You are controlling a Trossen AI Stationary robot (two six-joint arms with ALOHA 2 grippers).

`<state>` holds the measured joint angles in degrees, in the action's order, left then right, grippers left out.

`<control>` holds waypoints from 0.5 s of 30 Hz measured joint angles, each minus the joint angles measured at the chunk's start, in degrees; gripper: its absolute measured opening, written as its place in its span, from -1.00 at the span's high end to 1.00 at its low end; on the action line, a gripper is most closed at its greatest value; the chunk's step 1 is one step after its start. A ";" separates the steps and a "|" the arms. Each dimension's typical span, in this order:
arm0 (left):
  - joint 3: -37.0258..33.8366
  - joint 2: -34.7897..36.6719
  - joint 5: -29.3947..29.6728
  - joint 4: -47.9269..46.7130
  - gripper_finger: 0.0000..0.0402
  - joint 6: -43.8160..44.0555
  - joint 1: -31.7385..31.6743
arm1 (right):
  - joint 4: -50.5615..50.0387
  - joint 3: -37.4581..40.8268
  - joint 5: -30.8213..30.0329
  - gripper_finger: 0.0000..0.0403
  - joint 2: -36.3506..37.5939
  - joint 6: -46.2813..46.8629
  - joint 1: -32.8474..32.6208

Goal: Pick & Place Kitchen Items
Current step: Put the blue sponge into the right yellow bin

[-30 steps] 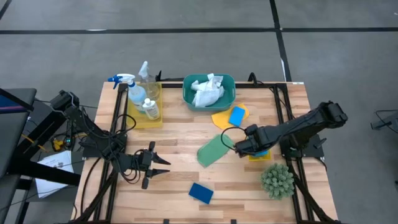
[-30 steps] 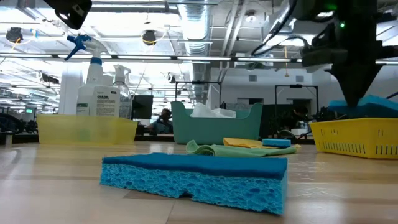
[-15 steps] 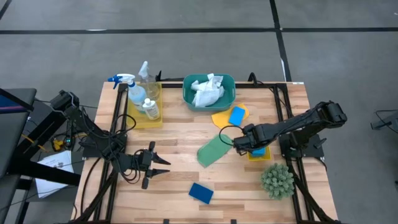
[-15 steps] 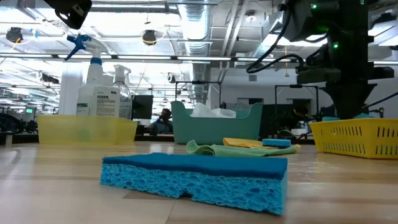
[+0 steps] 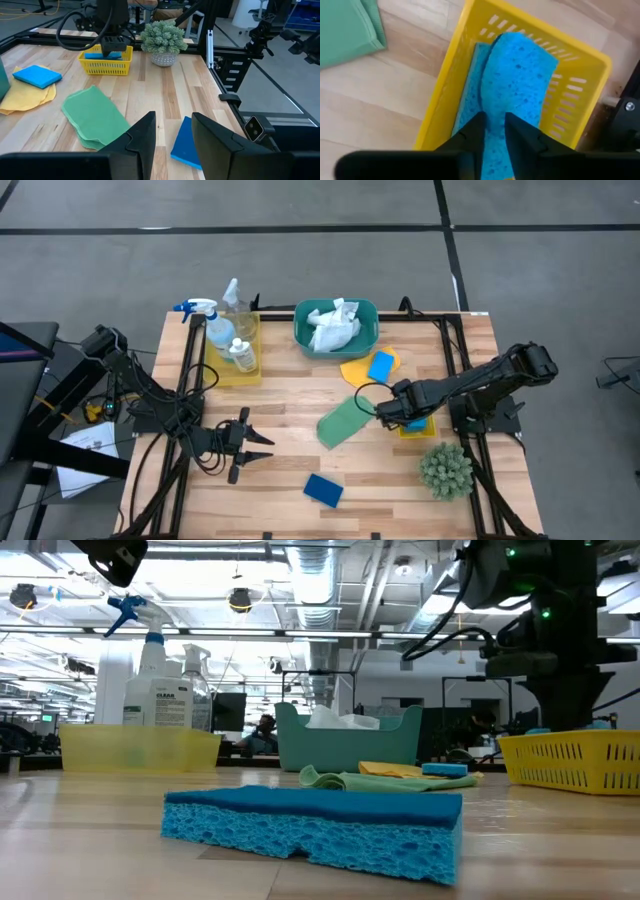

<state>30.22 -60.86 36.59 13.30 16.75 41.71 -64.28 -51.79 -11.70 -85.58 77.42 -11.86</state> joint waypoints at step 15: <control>0.00 0.00 -0.01 0.02 0.39 0.02 0.00 | -1.79 -2.08 -3.86 0.30 0.20 0.53 -1.68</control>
<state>30.22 -60.86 36.58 13.32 16.78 41.72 -66.08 -53.87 -15.56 -85.38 77.95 -13.54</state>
